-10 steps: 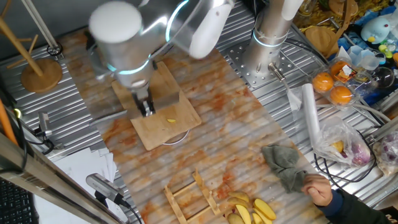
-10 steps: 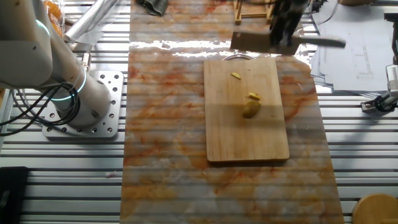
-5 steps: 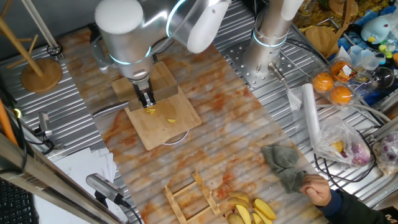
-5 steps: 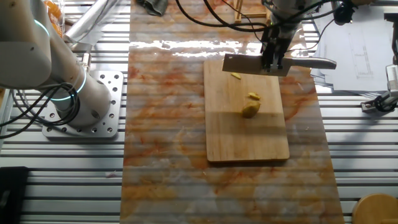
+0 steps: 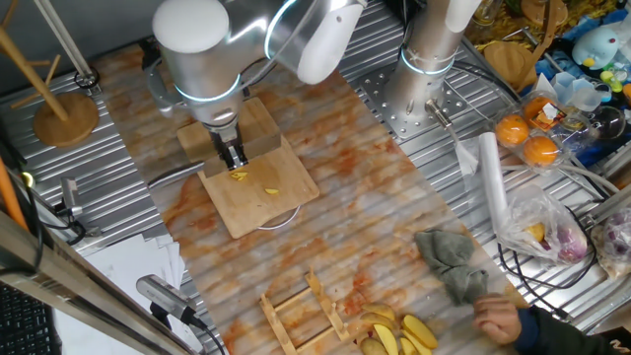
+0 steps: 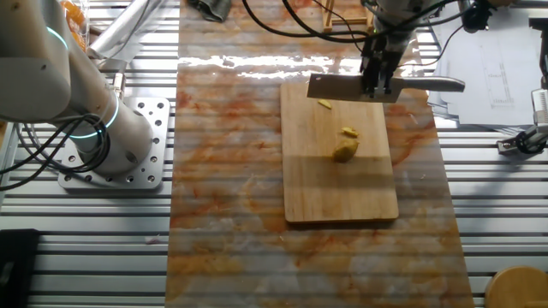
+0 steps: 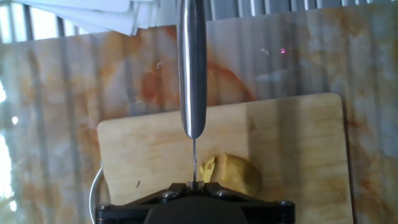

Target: Chop the potatoes

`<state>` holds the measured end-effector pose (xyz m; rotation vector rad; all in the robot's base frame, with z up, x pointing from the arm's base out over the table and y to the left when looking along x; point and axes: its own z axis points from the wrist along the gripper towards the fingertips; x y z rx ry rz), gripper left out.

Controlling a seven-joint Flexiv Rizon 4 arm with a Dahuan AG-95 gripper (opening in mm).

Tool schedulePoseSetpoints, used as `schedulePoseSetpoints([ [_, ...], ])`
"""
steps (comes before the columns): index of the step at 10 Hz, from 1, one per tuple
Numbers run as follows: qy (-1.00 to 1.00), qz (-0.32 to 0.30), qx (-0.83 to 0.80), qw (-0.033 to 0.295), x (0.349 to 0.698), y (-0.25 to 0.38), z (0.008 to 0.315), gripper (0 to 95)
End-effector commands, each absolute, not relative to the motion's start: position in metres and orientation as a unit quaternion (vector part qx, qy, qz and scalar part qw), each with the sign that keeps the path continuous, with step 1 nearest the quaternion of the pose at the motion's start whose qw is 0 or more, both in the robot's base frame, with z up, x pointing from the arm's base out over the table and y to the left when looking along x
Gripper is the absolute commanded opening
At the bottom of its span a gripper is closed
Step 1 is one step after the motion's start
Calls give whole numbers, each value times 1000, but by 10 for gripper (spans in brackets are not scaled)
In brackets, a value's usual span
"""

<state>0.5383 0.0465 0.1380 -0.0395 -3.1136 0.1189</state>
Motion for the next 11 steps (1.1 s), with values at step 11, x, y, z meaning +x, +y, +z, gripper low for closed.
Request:
schedulePoseSetpoints([
  [11, -996, 39, -75, 2, 536, 14, 121, 0],
])
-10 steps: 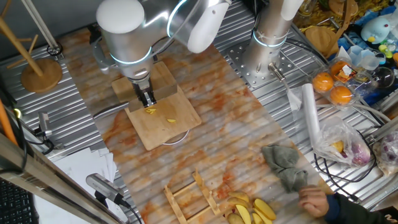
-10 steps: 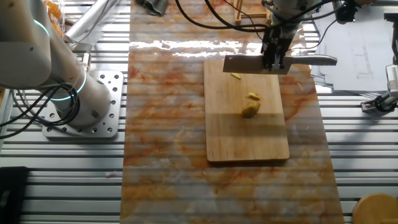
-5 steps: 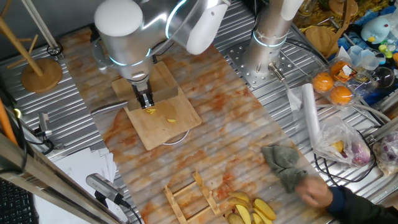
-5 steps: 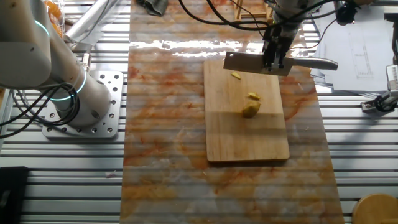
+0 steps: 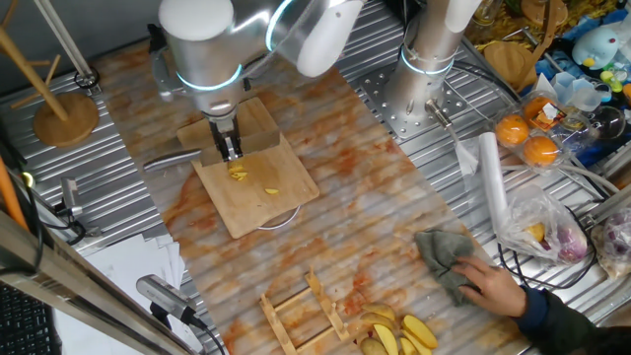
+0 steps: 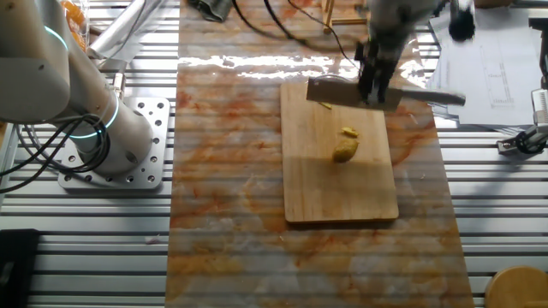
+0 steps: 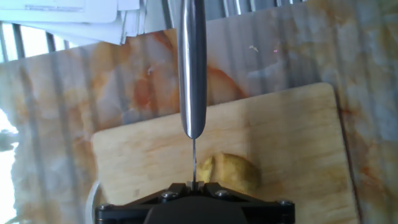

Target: Chop the potatoes

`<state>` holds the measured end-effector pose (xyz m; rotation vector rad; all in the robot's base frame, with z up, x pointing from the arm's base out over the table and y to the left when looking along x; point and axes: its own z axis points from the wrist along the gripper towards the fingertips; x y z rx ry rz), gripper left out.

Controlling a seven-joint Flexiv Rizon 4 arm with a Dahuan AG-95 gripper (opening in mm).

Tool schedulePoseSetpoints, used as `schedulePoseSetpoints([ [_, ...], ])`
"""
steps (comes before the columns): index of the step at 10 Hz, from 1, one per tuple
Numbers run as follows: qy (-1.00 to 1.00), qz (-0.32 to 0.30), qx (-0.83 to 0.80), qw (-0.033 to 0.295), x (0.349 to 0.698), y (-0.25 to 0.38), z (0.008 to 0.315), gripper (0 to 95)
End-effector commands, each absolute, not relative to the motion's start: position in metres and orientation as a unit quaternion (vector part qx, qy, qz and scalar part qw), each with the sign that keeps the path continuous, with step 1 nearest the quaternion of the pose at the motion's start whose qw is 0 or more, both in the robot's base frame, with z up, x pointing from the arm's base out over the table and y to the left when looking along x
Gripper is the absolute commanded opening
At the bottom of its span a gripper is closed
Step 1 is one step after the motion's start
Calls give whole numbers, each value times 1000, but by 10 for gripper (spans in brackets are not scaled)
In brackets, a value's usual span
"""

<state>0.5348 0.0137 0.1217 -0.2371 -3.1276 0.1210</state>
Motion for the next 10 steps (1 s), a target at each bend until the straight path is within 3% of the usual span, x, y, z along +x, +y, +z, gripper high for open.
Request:
schedulePoseSetpoints([
  [1, -996, 41, -75, 2, 534, 12, 116, 0],
  [10, -997, 40, -71, 6, 528, -6, 76, 0],
])
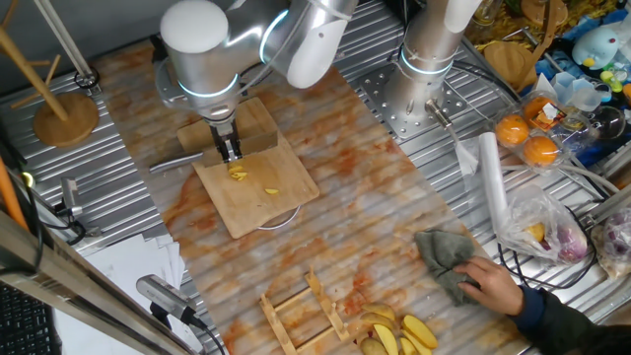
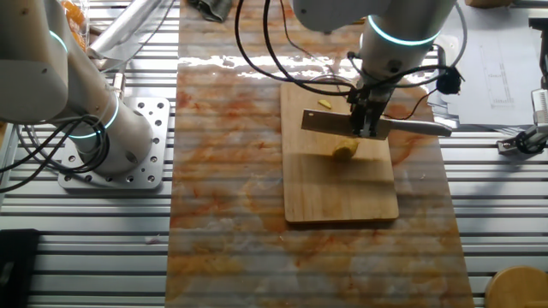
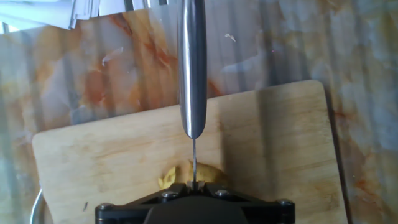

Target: Chop the potatoes

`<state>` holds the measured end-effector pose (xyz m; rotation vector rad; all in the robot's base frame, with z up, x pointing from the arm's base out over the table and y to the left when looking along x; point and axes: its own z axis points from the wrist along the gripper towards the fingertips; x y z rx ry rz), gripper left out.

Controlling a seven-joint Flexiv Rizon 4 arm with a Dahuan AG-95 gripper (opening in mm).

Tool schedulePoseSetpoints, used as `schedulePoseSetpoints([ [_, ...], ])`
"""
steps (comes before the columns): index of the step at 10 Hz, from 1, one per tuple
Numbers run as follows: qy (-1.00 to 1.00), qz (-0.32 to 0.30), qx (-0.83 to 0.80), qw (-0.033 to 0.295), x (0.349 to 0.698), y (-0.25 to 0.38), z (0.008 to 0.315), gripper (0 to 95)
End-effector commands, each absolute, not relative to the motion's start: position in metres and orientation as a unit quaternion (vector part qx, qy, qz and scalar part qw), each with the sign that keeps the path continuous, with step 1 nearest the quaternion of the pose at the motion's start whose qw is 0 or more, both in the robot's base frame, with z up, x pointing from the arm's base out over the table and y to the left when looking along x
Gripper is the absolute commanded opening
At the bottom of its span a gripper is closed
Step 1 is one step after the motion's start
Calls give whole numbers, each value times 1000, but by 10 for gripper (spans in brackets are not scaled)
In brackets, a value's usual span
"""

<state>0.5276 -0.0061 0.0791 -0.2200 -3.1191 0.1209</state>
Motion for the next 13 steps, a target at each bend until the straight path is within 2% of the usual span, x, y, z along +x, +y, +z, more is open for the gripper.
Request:
schedulePoseSetpoints([
  [1, -997, 41, -71, 5, 528, -6, 71, 0],
  [13, -997, 40, -72, 6, 527, -6, 59, 0],
])
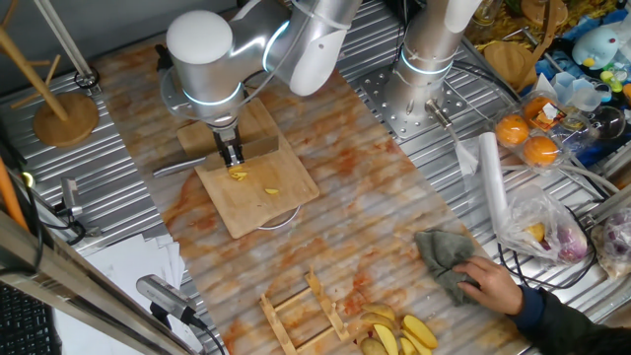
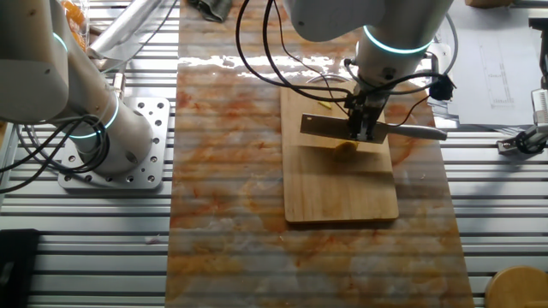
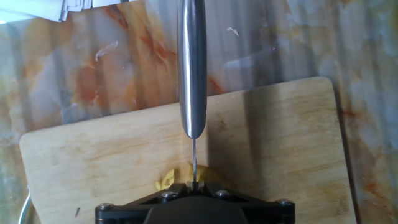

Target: Chop the potatoes

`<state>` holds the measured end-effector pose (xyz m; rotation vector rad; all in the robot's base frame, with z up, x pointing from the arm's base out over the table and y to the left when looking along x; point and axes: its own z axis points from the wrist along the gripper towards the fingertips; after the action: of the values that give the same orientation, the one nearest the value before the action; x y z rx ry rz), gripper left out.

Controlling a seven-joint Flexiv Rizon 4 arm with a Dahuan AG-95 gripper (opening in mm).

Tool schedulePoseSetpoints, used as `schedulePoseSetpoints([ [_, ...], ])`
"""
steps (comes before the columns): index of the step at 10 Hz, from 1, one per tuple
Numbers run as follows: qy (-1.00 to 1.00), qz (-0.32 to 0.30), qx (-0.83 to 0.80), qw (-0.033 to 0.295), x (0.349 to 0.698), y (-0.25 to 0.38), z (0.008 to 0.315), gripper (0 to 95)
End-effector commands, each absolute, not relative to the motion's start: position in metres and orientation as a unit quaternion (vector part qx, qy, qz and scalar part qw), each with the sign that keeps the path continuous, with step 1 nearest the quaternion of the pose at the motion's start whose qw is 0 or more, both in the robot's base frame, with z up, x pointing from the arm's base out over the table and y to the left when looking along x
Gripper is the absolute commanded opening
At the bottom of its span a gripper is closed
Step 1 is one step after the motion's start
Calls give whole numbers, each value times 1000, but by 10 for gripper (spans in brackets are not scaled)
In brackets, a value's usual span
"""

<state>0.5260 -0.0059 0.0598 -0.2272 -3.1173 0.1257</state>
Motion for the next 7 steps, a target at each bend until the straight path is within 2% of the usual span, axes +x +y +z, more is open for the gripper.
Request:
schedulePoseSetpoints([
  [1, -997, 41, -73, 6, 527, -6, 57, 0],
  [7, -997, 40, -71, 5, 527, -8, 48, 0],
])
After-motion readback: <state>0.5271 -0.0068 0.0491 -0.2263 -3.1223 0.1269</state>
